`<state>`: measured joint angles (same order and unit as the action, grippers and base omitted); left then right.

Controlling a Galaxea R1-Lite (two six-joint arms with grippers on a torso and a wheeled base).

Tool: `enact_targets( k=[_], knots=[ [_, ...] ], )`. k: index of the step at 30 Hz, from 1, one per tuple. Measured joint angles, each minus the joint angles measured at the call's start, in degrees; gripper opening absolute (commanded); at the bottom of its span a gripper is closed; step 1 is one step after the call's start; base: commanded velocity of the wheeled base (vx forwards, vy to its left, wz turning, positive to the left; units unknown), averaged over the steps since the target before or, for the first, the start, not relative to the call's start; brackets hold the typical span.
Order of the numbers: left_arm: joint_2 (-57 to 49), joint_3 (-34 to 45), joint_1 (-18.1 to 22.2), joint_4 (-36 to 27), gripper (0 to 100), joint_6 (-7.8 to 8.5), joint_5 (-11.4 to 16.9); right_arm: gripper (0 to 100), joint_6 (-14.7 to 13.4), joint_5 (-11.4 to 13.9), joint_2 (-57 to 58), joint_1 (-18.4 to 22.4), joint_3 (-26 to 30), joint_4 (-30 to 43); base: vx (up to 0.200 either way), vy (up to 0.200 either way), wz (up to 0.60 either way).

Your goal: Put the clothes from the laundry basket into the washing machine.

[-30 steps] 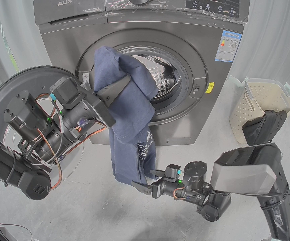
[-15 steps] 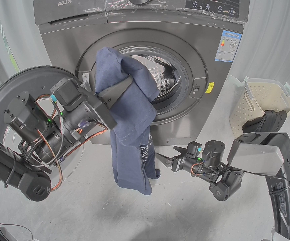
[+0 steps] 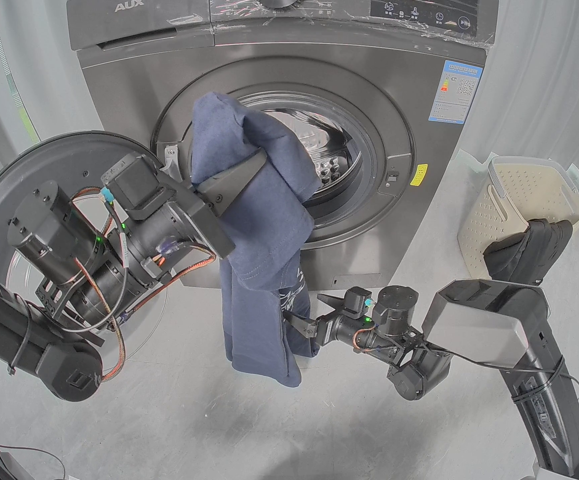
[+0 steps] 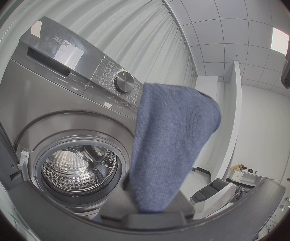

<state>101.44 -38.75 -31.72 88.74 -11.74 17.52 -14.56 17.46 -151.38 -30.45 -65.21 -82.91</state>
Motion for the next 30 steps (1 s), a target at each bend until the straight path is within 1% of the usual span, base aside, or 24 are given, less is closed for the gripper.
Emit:
enact_targets(
  k=[4, 10, 17, 20, 23, 28, 30],
  knots=[
    [-0.04, 0.17, 0.0, 0.0, 0, 0.0, -0.01, 100, -0.09, 0.16, -1.12, -2.01, -1.38, -1.45, 0.0, 0.0, 0.0],
    [-0.04, 0.3, 0.0, 0.02, 0, -0.02, -0.04, 100, -0.28, 0.09, -1.76, -4.13, -1.6, -2.49, 0.0, 0.0, 0.0],
    [-0.06, 0.34, 0.0, 0.02, 0, -0.02, -0.01, 100, -0.02, -0.06, -1.79, -4.83, -0.02, -4.88, 0.0, 0.0, 0.0],
    [-0.12, 0.37, 0.0, 0.02, 0, -0.02, -0.04, 100, 0.6, -0.16, -1.43, -4.17, 2.19, -5.11, 0.0, 0.0, 0.0],
    [-0.26, 0.39, 0.02, 0.02, 0, -0.02, -0.04, 100, 1.51, 0.0, -0.09, -3.32, 5.9, -5.25, 0.0, 0.0, 0.0],
    [-0.48, 0.5, 0.11, 0.0, 0, -0.02, -0.04, 100, 2.33, 0.17, 4.66, -1.52, 12.75, -5.39, 0.0, 0.0, 0.0],
    [-0.52, 0.63, 0.17, 0.0, 0, -0.02, -0.01, 100, 2.63, 0.11, 7.06, -0.39, 14.58, -5.34, 0.0, 0.0, 0.0]
  ],
)
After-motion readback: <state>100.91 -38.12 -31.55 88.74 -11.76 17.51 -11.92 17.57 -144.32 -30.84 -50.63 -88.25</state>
